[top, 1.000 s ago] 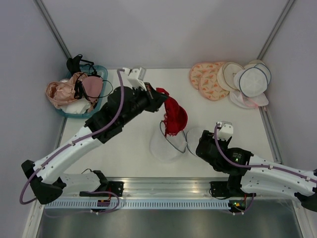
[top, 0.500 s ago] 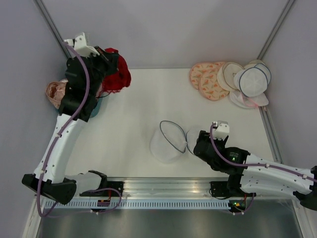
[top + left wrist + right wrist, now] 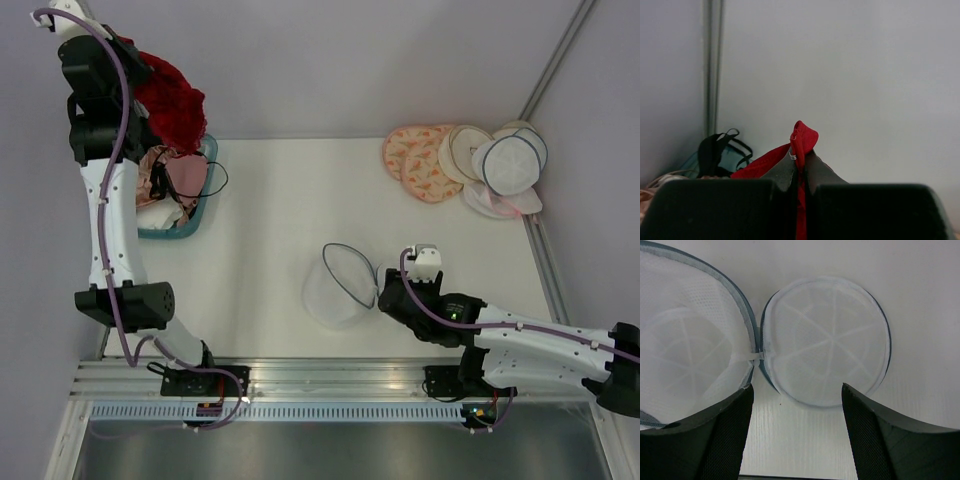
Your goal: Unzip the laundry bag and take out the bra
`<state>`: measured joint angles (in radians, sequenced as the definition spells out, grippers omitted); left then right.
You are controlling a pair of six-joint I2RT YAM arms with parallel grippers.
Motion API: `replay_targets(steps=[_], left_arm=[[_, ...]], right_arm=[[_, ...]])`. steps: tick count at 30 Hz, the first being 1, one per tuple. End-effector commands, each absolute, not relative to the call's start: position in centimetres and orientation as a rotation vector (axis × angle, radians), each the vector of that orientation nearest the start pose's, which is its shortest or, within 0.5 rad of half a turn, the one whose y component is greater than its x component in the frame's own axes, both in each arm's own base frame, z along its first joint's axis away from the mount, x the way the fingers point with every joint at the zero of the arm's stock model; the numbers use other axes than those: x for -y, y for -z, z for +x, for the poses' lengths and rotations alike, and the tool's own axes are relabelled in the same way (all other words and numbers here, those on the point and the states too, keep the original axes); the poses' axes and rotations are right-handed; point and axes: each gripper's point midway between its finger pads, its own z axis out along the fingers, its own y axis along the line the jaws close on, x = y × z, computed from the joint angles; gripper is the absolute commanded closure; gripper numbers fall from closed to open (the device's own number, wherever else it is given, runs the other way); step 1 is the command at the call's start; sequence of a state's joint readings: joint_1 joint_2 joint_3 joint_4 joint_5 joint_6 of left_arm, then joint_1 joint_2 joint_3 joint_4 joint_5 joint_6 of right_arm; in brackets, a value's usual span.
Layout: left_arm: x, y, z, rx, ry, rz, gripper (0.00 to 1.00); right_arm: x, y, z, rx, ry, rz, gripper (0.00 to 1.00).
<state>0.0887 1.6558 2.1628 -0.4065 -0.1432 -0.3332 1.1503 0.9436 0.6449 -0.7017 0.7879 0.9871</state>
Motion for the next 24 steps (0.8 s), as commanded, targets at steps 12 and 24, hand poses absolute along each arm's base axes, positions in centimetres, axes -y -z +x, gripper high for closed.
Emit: replay_targets(steps=[12, 24], left_arm=[[-16.1, -49.1, 51.9, -1.443, 0.058, -0.562, 0.98], [-14.5, -46.6, 55.5, -1.514, 0.124, -0.43, 0.98]], right_arm=[[-20.1, -10.1, 19.1, -2.278, -0.12, -0.09, 0.21], [-21.2, -8.1, 20.5, -2.332, -0.11, -0.127, 0.2]])
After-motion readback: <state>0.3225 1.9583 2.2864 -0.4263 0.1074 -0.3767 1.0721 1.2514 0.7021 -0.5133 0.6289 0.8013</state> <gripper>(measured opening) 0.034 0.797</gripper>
